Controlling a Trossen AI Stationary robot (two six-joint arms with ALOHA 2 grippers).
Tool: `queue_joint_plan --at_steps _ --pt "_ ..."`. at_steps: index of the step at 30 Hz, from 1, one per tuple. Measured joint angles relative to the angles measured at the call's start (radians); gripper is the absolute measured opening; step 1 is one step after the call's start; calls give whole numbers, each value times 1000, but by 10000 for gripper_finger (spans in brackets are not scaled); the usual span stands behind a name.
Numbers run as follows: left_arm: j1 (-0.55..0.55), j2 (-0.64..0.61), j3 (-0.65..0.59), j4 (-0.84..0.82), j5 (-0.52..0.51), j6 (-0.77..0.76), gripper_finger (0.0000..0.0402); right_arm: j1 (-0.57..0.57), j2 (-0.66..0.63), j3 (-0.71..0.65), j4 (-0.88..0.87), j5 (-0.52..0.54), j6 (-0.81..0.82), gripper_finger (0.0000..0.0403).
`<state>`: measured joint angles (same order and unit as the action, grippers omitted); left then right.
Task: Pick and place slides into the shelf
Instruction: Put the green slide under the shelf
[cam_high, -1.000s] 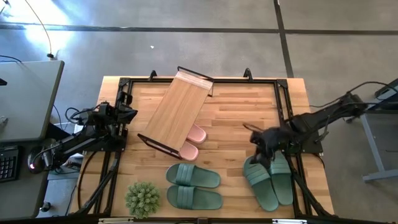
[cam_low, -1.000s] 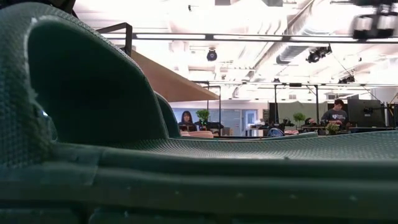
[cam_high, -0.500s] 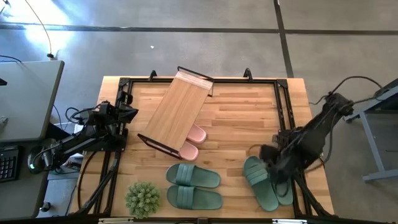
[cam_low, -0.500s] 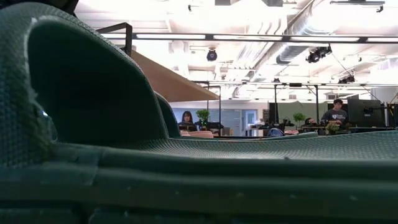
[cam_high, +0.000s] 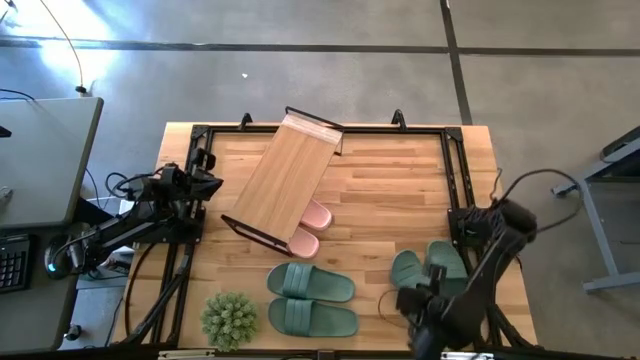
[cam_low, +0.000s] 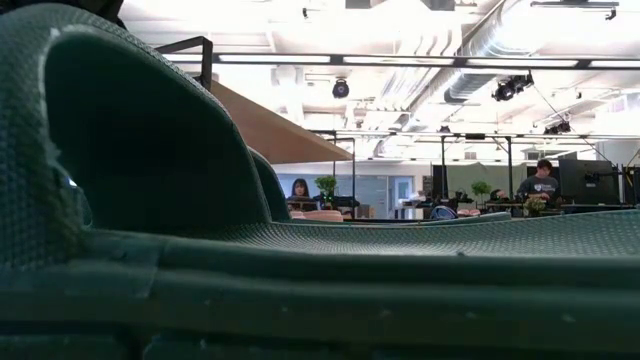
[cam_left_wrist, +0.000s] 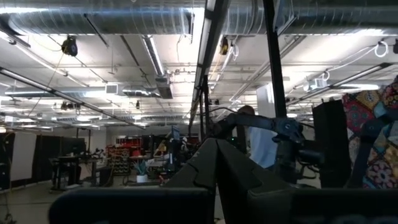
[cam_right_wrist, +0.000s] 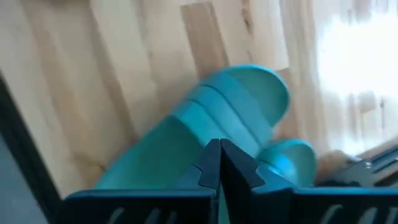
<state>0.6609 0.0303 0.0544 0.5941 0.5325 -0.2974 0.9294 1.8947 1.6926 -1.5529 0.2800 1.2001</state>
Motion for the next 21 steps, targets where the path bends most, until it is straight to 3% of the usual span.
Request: queue_joint_plan --at_steps 7,12,16,21 --pt "0 0 0 0 3 0 1 48 50 41 51 16 131 11" --pt "0 0 0 0 32 0 1 88 50 5 62 27 150 77" --pt "0 0 0 0 37 1 1 106 50 -49 61 34 59 136" --pt "0 0 0 0 37 4 1 108 51 -155 74 39 31 181"
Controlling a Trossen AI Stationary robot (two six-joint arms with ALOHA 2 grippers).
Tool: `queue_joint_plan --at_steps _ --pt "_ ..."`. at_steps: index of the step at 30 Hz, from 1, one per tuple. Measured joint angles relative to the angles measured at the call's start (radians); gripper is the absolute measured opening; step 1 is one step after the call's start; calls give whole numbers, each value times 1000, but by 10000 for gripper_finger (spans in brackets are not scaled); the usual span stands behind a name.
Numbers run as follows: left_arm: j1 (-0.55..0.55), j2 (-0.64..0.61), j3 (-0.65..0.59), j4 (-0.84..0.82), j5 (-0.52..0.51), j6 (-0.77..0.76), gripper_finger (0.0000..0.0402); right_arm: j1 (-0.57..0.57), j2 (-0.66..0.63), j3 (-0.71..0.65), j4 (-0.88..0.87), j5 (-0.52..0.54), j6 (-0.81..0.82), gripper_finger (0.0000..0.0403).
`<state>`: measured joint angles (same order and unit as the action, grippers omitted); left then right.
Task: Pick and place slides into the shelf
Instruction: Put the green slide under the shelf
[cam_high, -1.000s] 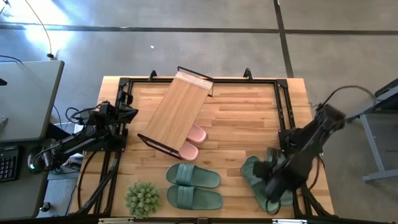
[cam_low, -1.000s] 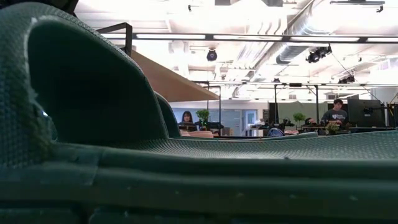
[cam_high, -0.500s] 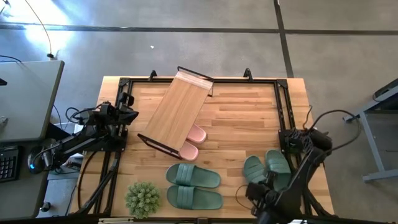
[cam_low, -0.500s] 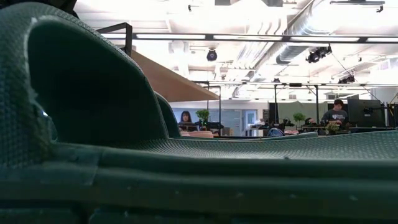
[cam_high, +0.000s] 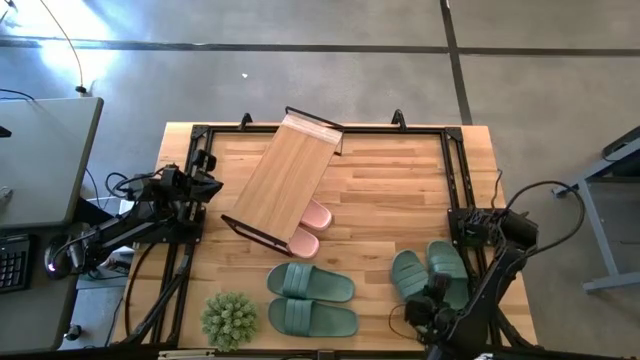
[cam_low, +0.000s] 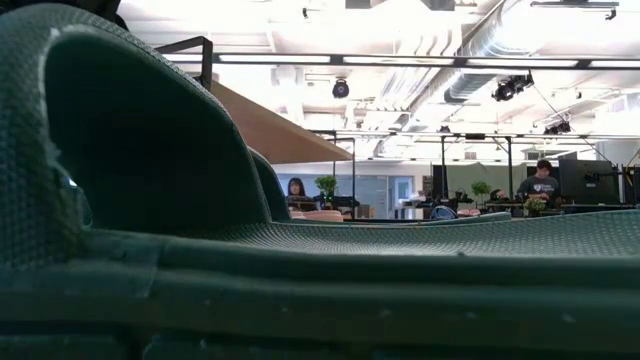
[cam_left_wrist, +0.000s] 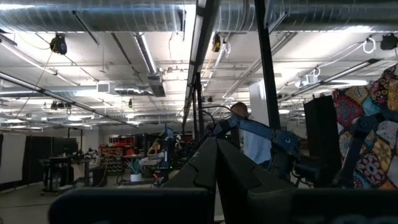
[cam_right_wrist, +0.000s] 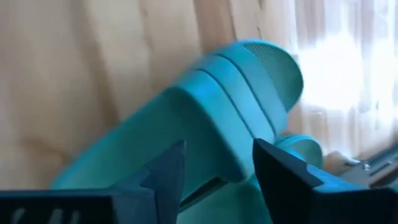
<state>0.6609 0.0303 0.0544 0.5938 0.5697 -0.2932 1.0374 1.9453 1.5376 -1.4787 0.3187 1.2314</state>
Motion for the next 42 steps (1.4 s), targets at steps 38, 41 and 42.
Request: queue_joint_plan --at_steps 38,41,42 --pt "0 0 0 -21 -3 0 1 -129 -2 -207 -73 240 339 3" --pt "0 0 0 -21 -5 0 1 -169 -27 -200 -86 294 287 3" --pt "0 0 0 -21 -5 0 1 -186 -38 -201 -81 325 250 2"
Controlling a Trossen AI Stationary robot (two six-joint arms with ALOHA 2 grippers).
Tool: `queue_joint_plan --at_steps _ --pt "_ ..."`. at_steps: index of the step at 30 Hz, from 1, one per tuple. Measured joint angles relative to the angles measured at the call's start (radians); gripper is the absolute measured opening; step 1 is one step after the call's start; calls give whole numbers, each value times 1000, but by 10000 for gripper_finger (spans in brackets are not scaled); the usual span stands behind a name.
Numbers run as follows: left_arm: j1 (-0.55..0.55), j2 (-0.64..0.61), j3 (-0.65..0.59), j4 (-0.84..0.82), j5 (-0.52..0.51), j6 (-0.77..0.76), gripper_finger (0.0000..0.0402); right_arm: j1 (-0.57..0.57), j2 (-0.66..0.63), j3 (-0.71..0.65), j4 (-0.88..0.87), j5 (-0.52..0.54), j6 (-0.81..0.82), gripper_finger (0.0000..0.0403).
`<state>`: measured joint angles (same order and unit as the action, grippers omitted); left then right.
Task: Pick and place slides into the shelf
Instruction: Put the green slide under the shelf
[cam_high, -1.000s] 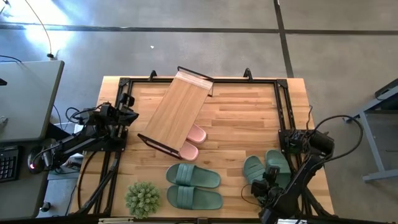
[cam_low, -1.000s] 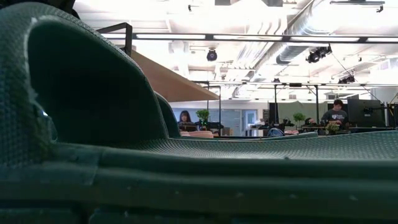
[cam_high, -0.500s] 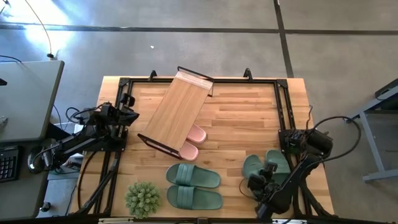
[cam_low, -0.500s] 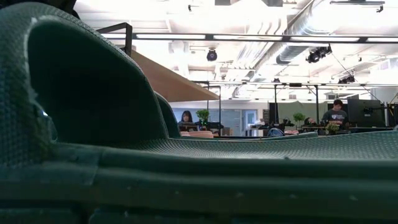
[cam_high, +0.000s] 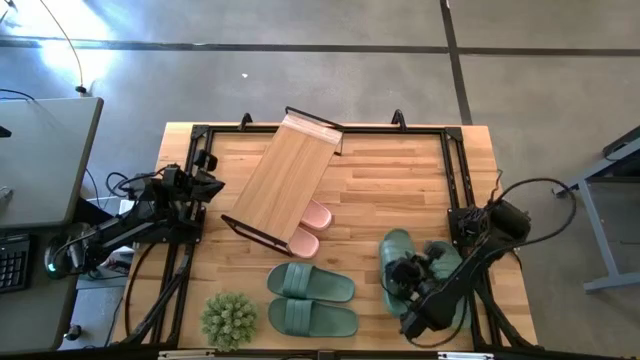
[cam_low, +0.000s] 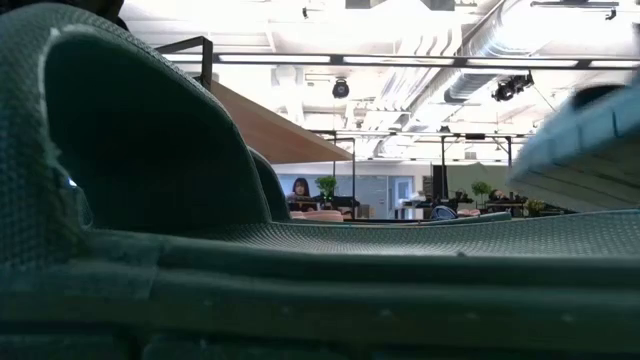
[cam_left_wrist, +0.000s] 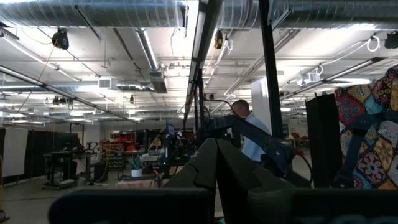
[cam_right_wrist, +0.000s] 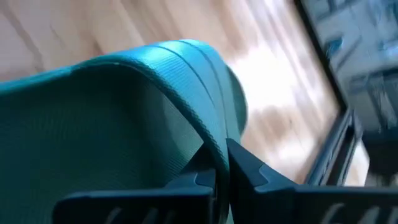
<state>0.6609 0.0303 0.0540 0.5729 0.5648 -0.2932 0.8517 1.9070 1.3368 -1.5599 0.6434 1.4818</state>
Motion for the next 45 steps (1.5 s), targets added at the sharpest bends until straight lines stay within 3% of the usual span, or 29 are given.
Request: queue_joint_plan --at_steps 6,10,14,17,20,25,30,36,45 --pt "0 0 0 1 0 0 1 -155 -51 5 -11 156 -149 1" --pt "0 0 0 1 0 0 1 -262 -118 5 -9 313 -307 1" --pt "0 0 0 2 0 0 1 -381 -223 6 11 358 -583 1" --pt "0 0 0 2 0 0 1 -473 -307 6 144 351 -887 0" --pt "0 0 0 1 0 0 1 -580 -367 5 372 279 -1255 0" --pt "0 0 0 2 0 0 1 -784 -417 -61 699 -12 -1742 0" --pt "0 0 0 1 -1 0 1 -907 -418 -200 878 -102 -1979 0" --pt "0 0 0 1 -44 1 1 -952 -418 -395 1243 -214 -2192 0" --pt "0 0 0 0 -99 13 1 -1008 -418 -571 1526 -326 -2256 0"
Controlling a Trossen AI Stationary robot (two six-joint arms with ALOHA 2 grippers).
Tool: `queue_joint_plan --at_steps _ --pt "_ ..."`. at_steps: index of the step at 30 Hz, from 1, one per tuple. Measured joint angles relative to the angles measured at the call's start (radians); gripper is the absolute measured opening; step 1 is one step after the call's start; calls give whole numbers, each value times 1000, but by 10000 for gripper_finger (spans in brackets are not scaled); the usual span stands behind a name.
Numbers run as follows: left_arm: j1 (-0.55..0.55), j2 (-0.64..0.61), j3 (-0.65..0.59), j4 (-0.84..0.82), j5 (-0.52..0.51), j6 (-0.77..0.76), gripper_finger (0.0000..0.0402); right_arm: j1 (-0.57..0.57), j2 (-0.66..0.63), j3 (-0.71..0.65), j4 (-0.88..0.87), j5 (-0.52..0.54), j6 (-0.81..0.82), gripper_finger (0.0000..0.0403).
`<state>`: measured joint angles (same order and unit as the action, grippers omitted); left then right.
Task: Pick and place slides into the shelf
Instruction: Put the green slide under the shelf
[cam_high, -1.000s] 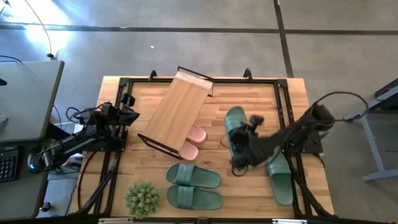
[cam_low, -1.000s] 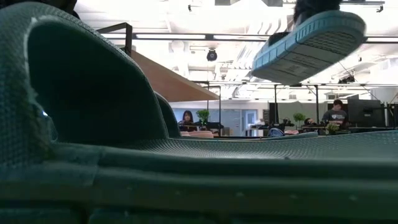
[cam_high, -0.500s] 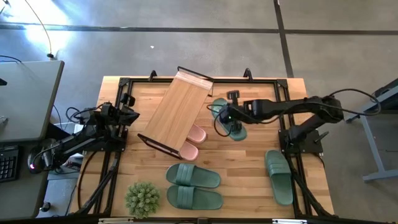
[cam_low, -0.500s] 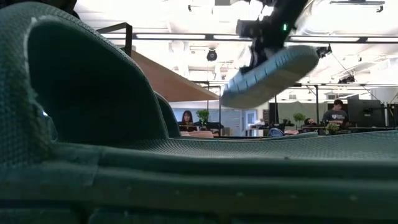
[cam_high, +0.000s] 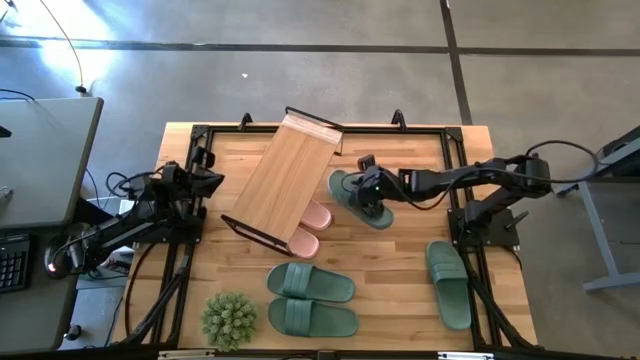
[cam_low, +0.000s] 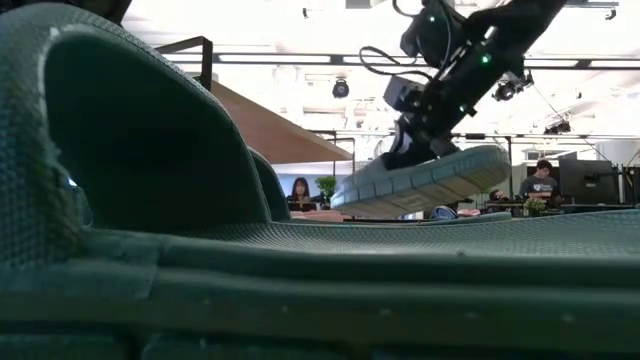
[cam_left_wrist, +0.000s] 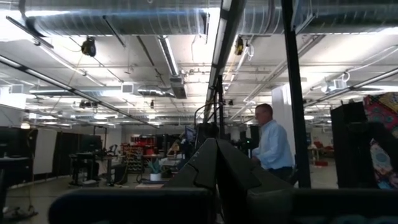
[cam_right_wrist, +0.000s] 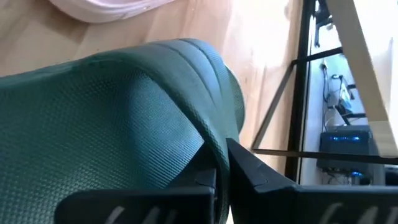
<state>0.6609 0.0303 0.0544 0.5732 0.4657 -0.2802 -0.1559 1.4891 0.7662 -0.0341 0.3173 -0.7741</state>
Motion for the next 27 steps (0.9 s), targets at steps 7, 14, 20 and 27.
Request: queue_joint_plan --at_steps 7,14,20,27 --pt "0 0 0 -1 -15 0 1 -44 68 -16 114 -43 -29 0" --pt "0 0 0 -20 -19 0 0 -36 195 -16 310 40 -93 0" --pt "0 0 0 -43 -39 -1 0 -33 245 -16 427 33 -176 0" --pt "0 0 0 -53 -64 16 0 -42 322 -15 571 4 -303 0"
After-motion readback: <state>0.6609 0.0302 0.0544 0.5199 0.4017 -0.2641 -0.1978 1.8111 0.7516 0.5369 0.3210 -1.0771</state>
